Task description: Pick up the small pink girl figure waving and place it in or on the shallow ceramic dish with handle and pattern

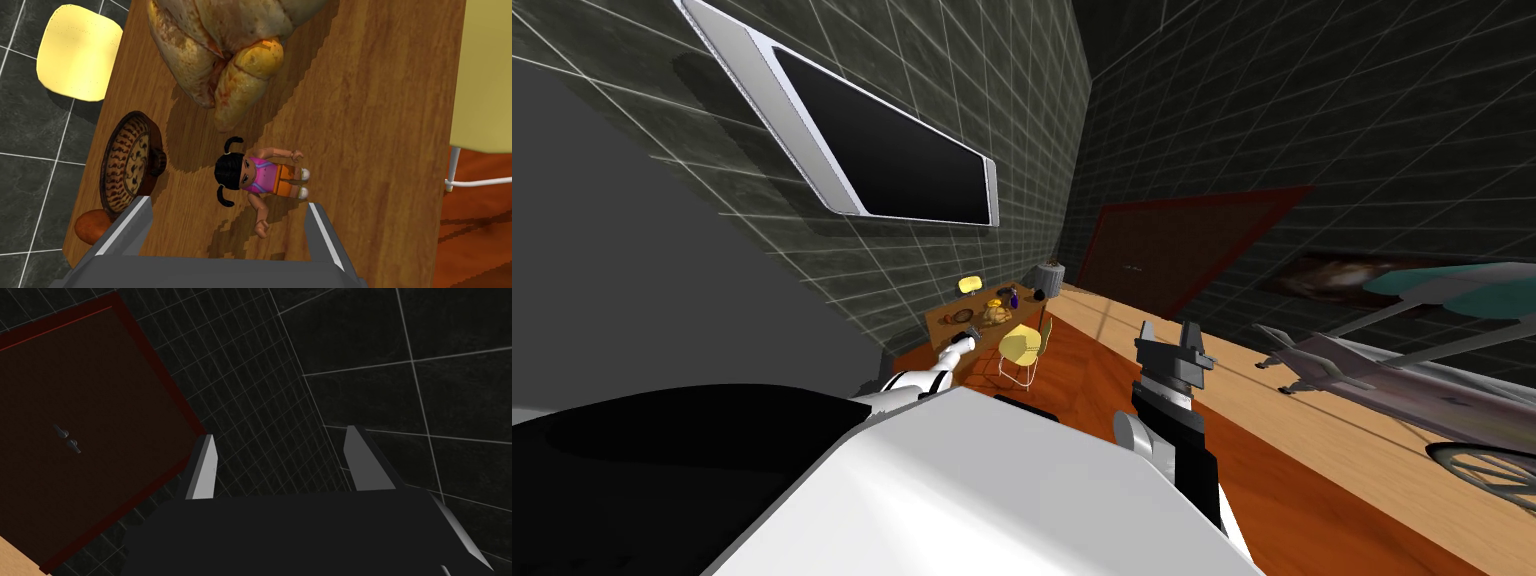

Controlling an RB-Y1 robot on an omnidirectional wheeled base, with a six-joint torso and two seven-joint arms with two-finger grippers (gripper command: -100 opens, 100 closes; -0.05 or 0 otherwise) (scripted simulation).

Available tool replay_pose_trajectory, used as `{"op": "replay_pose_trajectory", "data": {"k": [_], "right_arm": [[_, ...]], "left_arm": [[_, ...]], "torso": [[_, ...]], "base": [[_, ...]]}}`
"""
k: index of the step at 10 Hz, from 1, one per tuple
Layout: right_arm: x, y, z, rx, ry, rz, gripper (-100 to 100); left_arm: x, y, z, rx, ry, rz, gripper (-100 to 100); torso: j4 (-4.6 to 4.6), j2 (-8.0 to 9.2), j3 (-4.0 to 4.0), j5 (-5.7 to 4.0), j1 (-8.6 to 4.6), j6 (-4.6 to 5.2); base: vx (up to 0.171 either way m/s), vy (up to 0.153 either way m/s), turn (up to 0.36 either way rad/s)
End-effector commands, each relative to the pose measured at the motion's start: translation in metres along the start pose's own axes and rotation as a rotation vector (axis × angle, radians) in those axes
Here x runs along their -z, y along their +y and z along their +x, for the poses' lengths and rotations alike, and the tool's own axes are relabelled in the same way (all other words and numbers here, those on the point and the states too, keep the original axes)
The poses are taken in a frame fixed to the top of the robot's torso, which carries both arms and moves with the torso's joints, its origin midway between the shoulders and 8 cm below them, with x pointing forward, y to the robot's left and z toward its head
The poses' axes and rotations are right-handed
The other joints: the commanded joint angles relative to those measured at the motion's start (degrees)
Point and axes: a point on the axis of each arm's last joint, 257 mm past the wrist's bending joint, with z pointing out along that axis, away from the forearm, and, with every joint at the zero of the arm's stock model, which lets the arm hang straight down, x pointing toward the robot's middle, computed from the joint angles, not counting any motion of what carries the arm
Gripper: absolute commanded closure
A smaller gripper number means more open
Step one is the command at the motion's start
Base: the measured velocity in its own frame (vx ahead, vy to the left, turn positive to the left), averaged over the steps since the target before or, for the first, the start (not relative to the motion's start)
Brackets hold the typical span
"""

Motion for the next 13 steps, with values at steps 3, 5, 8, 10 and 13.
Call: {"op": "replay_pose_trajectory", "data": {"k": [3, 5, 8, 10, 13], "right_arm": [[0.000, 0.000, 0.000, 0.000, 0.000, 0.000, 0], [0.000, 0.000, 0.000, 0.000, 0.000, 0.000, 0], [0.000, 0.000, 0.000, 0.000, 0.000, 0.000, 0], [0.000, 0.000, 0.000, 0.000, 0.000, 0.000, 0], [0.000, 0.000, 0.000, 0.000, 0.000, 0.000, 0]], "left_arm": [[0.011, -0.013, -0.034, 0.021, -0.019, 0.023, -100], [0.015, -0.016, -0.049, 0.026, -0.028, 0.028, -100], [0.024, -0.021, -0.073, 0.038, -0.039, 0.035, -100], [0.030, -0.023, -0.084, 0.043, -0.044, 0.037, -100], [0.039, -0.023, -0.101, 0.047, -0.051, 0.035, -100]], "torso": [[0.00, -0.01, -0.01, 0.00, 0.01, 0.00], [0.00, 0.00, -0.01, -0.01, -0.02, 0.00], [0.00, 0.01, 0.00, 0.00, 0.02, 0.00], [-0.01, -0.03, -0.02, 0.00, -0.02, 0.00], [0.00, -0.01, -0.01, 0.00, -0.01, 0.01]], "base": [[0.055, -0.027, -0.072], [0.043, -0.024, -0.040], [0.048, -0.018, -0.072], [0.053, -0.028, -0.071], [0.042, -0.018, -0.059]]}}
